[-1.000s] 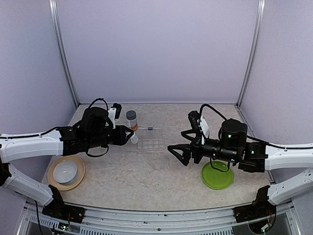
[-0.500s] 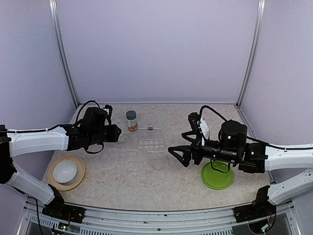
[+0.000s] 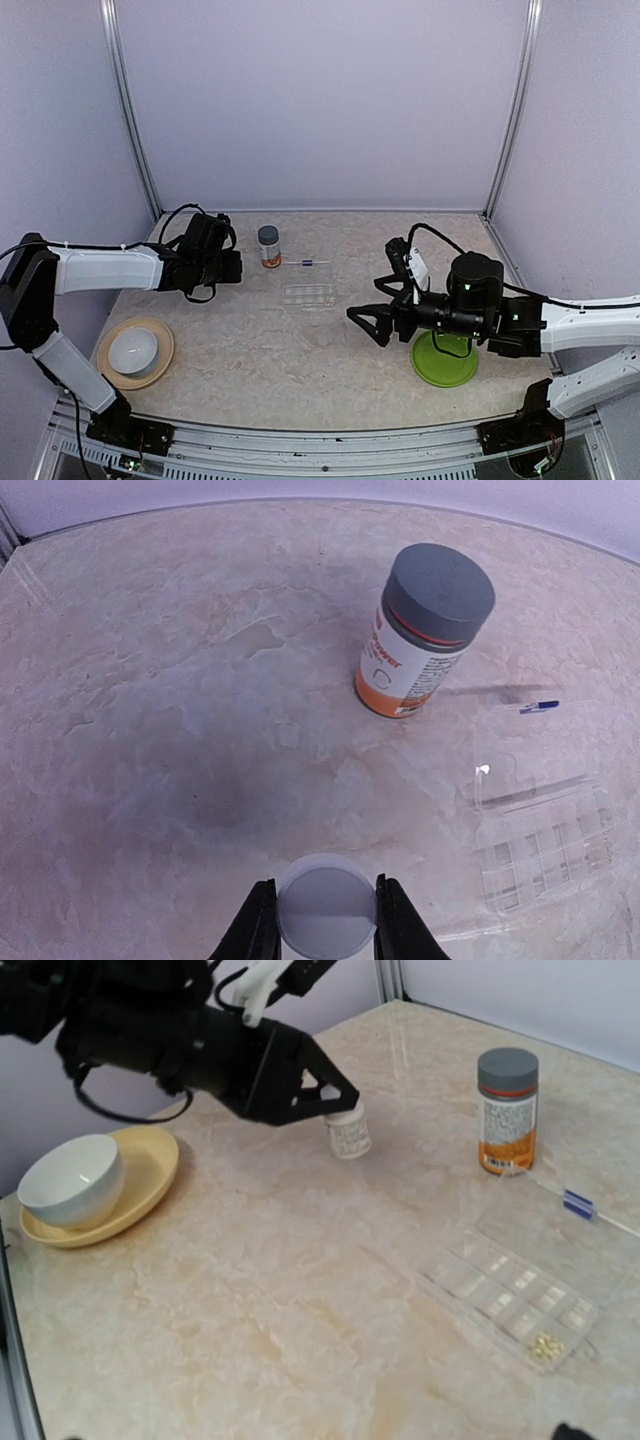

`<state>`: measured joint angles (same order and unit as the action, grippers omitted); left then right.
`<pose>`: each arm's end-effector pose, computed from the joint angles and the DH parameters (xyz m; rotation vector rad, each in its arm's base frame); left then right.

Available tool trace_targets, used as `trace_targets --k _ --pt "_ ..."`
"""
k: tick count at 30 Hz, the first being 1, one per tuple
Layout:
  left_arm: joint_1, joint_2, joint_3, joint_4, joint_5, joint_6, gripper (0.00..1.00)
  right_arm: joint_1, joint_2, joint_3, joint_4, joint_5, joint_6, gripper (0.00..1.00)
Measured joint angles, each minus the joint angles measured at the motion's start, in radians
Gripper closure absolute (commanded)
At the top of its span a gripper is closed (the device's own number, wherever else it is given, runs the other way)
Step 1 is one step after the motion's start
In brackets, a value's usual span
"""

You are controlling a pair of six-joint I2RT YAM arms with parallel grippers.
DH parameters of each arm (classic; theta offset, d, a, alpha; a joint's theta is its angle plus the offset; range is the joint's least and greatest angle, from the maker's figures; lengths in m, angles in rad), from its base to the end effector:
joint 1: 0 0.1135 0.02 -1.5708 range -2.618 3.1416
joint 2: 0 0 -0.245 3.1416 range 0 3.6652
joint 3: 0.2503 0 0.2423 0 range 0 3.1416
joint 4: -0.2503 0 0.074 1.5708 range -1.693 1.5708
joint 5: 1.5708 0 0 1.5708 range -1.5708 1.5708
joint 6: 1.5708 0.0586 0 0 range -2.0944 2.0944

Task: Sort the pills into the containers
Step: Place the pill bottle at the center of the board.

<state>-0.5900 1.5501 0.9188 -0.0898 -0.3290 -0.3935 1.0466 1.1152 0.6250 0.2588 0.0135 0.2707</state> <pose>0.2906 -0.1718 0.1829 0.0524 2.2494 -0.1510 0.1391 0.2391 0.2455 -0.7097 1.7635 0.9110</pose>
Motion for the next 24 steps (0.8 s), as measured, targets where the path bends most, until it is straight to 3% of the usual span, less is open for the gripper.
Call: trace_targets --k 12,24 --pt "0.164 0.139 0.017 0.058 0.063 0.008 0.79 -0.003 -0.011 -0.018 0.0 0.002 0.012 0.0" --pt "0.177 0.24 0.098 0.099 0.059 0.049 0.79 -0.003 -0.012 -0.018 0.001 0.002 0.013 0.0"
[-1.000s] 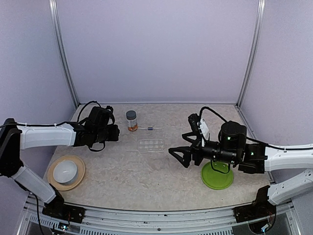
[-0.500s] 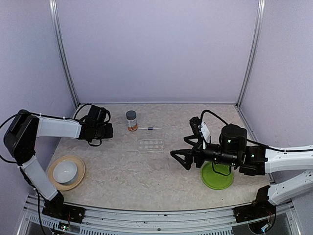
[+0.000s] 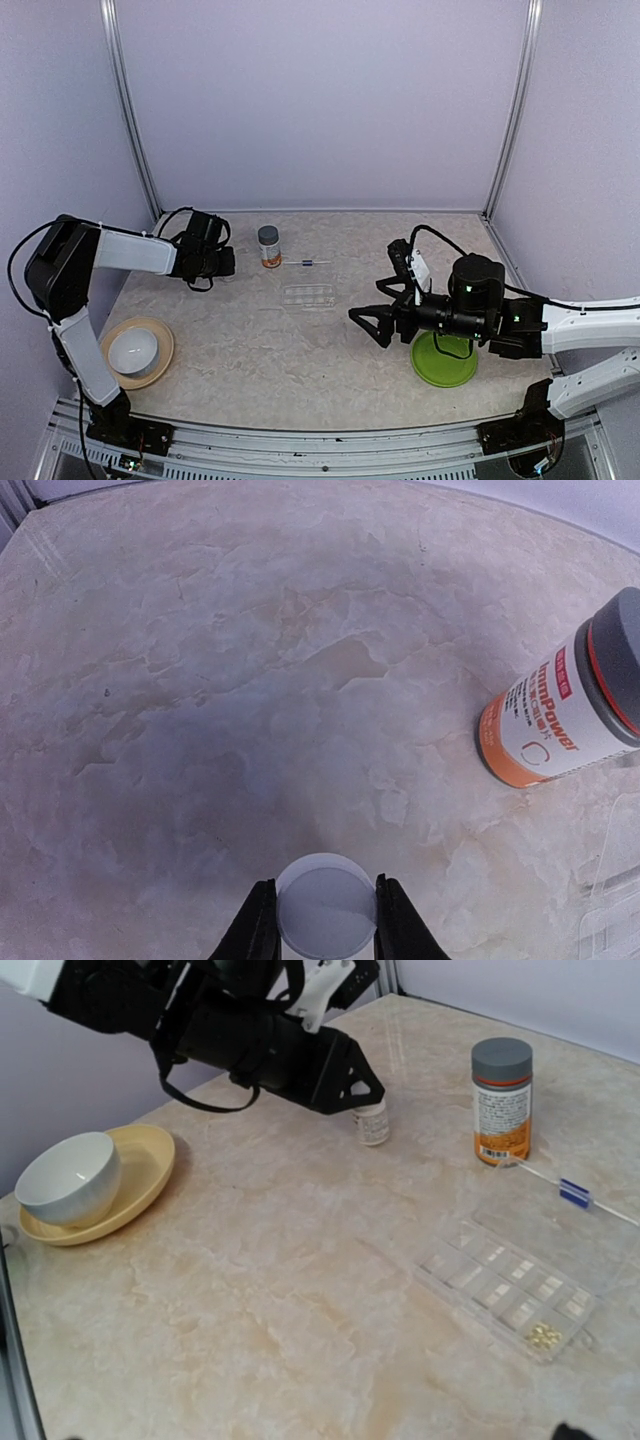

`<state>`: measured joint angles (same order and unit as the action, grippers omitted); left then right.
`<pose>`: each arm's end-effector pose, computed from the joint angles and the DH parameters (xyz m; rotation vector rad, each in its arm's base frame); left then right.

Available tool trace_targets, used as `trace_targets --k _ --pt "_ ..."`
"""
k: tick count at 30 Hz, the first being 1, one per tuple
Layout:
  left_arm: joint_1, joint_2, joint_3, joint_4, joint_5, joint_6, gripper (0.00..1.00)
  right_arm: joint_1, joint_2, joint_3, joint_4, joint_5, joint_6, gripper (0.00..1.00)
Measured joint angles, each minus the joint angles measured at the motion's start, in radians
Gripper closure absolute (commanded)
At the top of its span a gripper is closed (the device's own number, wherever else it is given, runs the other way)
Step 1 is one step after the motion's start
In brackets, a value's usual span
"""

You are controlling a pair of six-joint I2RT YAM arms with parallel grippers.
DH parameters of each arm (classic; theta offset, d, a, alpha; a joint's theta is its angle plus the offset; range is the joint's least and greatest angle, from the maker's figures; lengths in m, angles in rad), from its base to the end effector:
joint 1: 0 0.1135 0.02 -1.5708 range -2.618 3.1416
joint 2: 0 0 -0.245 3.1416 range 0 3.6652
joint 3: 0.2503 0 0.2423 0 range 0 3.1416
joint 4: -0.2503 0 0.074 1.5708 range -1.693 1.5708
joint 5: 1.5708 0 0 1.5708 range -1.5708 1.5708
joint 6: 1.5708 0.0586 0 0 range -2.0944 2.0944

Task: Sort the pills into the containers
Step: Place the pill bottle at the center of the board.

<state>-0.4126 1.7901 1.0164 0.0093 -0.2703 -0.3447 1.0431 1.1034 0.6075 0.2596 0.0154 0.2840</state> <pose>0.3519 -0.1370 0.1412 -0.0552 2.3013 -0.0720 0.1385 0.2359 0.2423 -0.6958 1.7755 0.9137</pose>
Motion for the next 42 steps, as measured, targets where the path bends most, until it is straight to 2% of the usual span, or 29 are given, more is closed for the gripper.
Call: trace_targets --k 4,15,21,27,31,42 --pt "0.009 0.023 0.0 0.012 0.0 0.009 0.77 0.0 0.0 0.0 0.0 0.0 0.002 0.0" --pt "0.026 0.039 0.0 0.044 0.008 0.012 0.58 0.0 0.008 0.0 0.007 -0.003 0.003 0.0" --pt "0.026 0.039 0.0 0.045 0.016 0.013 0.36 0.0 0.01 0.0 0.008 -0.003 0.003 0.0" --pt "0.026 0.015 0.0 0.043 0.026 0.013 0.24 0.0 0.021 0.0 0.011 -0.008 0.002 0.0" --pt "0.026 -0.017 0.0 0.043 0.031 0.013 0.17 0.0 0.025 0.0 0.014 -0.011 0.002 0.0" --pt "0.026 -0.036 0.019 0.041 0.1 0.013 0.06 -0.002 0.029 0.001 0.014 -0.015 0.0 0.0"
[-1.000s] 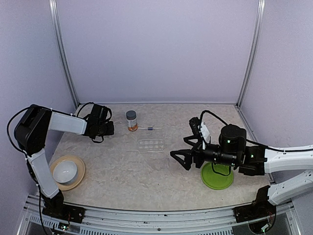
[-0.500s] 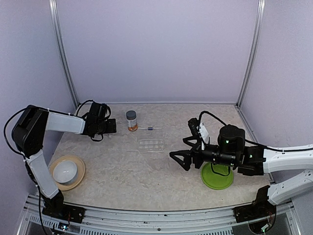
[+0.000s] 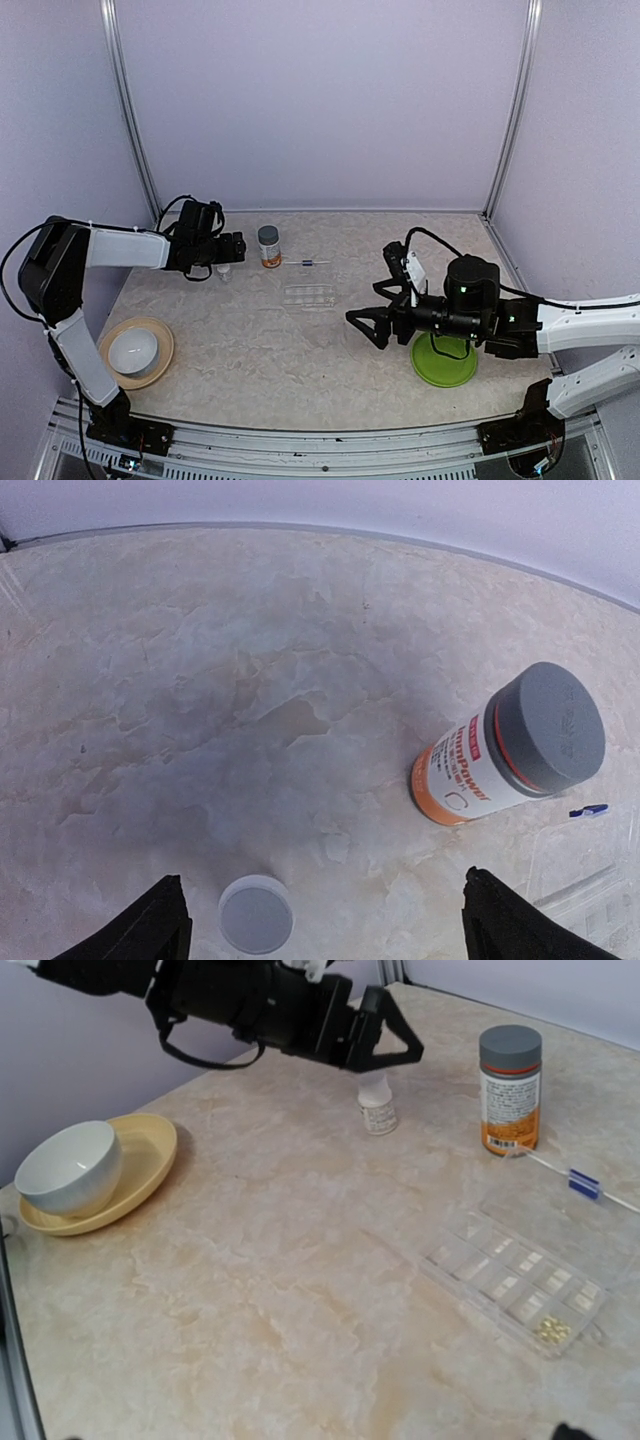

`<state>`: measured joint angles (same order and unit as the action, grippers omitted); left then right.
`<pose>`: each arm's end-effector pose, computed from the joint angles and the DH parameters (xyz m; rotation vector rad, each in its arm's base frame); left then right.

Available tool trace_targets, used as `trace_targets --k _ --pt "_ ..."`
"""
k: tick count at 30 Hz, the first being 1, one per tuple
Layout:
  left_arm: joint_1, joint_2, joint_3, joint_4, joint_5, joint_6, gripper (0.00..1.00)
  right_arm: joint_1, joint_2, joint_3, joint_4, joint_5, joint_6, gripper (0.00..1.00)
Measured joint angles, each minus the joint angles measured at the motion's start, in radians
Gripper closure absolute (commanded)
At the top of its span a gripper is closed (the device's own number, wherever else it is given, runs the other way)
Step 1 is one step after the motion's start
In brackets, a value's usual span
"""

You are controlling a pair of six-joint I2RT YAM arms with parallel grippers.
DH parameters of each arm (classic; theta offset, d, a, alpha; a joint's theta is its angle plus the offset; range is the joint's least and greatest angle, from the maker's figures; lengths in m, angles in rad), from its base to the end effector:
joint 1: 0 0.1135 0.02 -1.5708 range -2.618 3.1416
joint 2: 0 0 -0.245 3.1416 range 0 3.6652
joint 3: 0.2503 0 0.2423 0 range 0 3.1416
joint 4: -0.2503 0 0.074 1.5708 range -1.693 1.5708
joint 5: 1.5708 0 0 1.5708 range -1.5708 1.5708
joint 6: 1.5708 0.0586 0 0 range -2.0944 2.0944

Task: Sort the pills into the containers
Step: Place the pill bottle at the center of the board, then pick up the pill bottle from the center of the board.

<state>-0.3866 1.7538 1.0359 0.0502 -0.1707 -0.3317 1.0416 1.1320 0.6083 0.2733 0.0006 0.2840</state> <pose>0.3597 -0.1357 0.1636 -0.0313 2.2345 -0.2018 0.1402 0.2397 0.2370 -0.7111 1.7878 0.9188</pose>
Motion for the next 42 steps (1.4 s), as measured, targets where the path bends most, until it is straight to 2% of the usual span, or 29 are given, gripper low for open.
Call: trace_targets --k 4,11,20,27,35,42 --pt "0.0 -0.006 0.024 0.005 0.042 -0.001 0.01 -0.003 0.007 0.001 0.0 0.0 -0.002 0.0" --pt "-0.006 -0.013 0.07 0.01 0.143 0.0 0.01 -0.004 0.019 0.002 0.0 -0.002 -0.003 0.0" --pt "-0.046 0.081 0.252 0.002 0.192 0.033 0.01 -0.005 0.02 0.002 0.0 -0.003 -0.003 0.0" --pt "-0.094 0.206 0.382 -0.068 0.126 0.077 0.01 -0.006 0.02 0.002 0.0 -0.003 -0.002 0.0" --pt "-0.114 0.263 0.432 -0.12 0.033 0.105 0.01 -0.011 0.02 0.002 0.0 -0.003 -0.001 0.0" --pt "-0.115 0.302 0.445 -0.141 0.002 0.121 0.11 -0.011 0.02 0.002 0.0 -0.003 0.002 0.0"
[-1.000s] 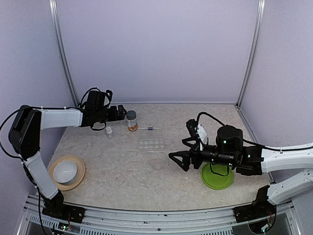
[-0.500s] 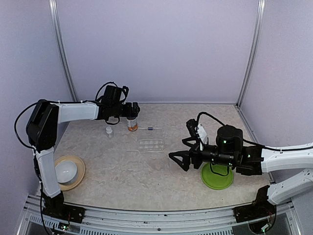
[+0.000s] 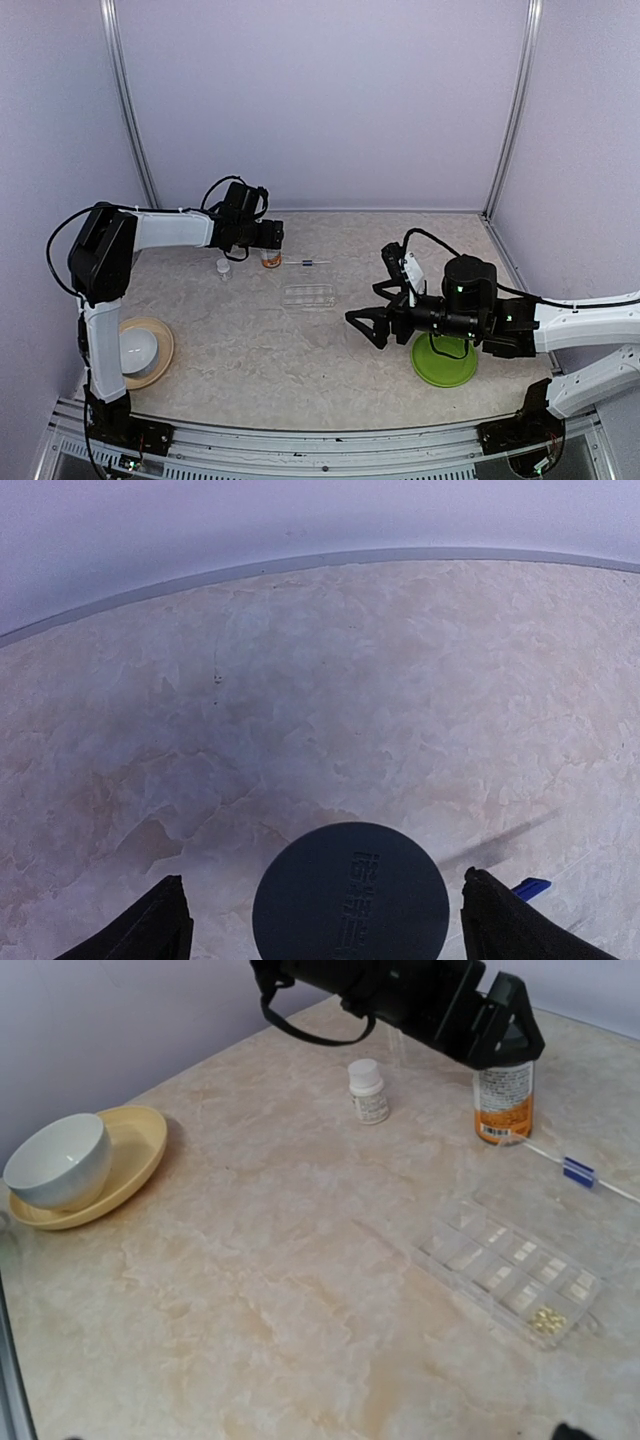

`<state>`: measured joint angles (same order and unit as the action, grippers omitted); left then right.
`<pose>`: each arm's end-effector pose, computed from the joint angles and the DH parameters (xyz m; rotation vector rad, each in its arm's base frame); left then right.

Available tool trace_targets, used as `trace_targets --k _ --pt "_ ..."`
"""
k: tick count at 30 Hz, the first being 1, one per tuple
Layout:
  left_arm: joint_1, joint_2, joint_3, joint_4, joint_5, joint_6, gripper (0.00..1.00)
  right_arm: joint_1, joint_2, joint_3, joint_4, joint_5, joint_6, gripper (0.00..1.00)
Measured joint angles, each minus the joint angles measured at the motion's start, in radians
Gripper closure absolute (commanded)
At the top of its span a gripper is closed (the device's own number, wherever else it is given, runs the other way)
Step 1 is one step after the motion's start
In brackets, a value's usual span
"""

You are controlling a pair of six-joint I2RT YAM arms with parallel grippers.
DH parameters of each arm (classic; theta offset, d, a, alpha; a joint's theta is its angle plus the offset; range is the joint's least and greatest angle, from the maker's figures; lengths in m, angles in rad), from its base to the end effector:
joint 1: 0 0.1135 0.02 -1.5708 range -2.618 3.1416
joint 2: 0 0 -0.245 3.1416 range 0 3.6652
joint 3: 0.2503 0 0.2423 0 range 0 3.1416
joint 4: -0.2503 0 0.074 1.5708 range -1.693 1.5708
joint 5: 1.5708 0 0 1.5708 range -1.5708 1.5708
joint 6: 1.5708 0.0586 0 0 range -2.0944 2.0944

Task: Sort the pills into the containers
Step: Pick up the pill bottle from the center of the board.

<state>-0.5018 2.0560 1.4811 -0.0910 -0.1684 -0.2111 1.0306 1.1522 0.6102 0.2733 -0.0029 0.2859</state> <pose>0.4146 -0.2163 0.1715 0.2326 2.2211 -0.2020 0.1440 0.2405 0.2325 -0.7084 1.8079 0.9072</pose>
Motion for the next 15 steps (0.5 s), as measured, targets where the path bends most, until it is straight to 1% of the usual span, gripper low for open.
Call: trace_targets --k 5,9,15 --pt "0.0 0.018 0.006 -0.003 0.002 0.007 0.2 0.0 0.0 -0.005 0.001 0.0 0.001 0.0" --pt "0.0 0.021 0.015 -0.003 0.006 0.008 0.35 0.0 0.0 -0.01 0.0 0.0 0.003 0.0" --pt "-0.001 0.021 0.016 0.0 0.018 0.01 0.51 0.0 0.0 -0.017 0.001 0.0 0.005 0.0"
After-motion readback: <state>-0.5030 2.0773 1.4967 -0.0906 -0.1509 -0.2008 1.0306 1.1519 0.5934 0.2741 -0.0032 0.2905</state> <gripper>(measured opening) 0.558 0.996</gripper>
